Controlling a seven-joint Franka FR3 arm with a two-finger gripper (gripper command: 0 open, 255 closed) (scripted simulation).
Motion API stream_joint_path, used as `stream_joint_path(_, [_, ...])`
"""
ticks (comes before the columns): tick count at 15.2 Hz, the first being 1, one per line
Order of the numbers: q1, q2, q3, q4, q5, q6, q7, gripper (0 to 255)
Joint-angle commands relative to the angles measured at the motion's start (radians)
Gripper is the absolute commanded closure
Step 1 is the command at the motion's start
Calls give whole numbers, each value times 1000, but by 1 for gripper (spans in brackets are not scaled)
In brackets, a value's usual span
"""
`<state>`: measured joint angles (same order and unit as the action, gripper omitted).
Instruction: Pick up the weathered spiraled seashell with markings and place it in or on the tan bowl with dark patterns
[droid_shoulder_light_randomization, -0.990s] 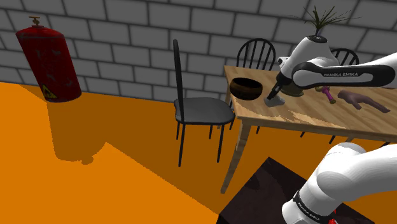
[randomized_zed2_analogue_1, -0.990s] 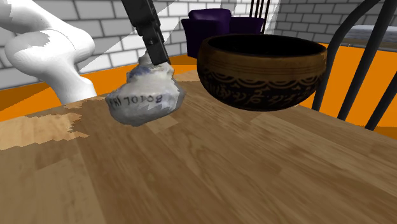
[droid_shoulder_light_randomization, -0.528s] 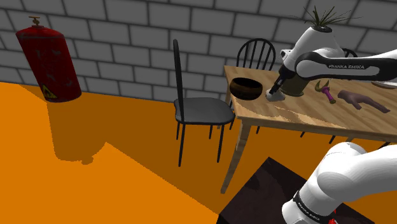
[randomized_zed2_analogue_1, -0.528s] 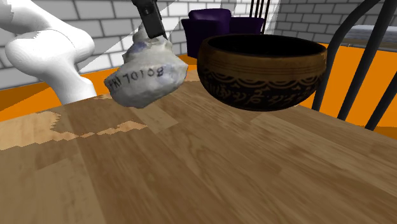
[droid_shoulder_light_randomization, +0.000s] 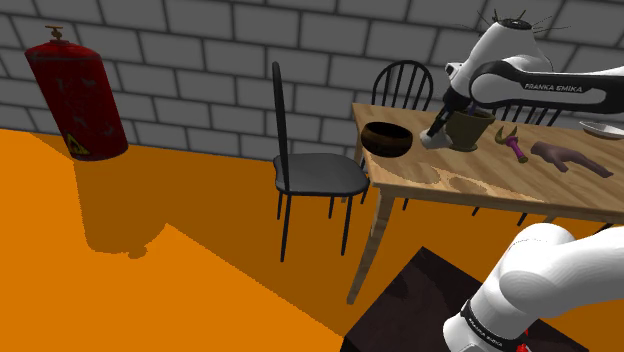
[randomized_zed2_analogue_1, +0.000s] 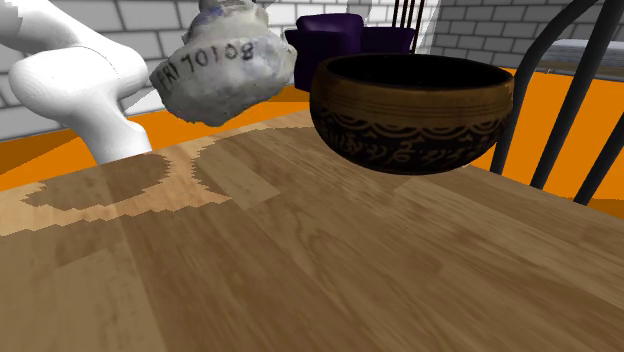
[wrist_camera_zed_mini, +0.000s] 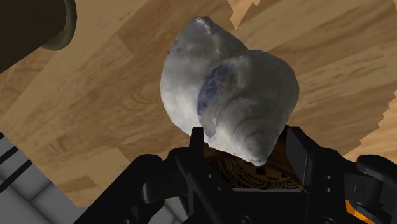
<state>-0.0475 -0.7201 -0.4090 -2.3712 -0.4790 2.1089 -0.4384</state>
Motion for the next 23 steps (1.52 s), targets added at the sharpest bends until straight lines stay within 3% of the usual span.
stream_joint_path(1, [4,0,6,29,8,-28,-7,255])
stream_joint_path(17, [31,48,38,263,61,-210,-53,255])
stream_joint_path(23, [85,245,61,427,110,-199,3,255])
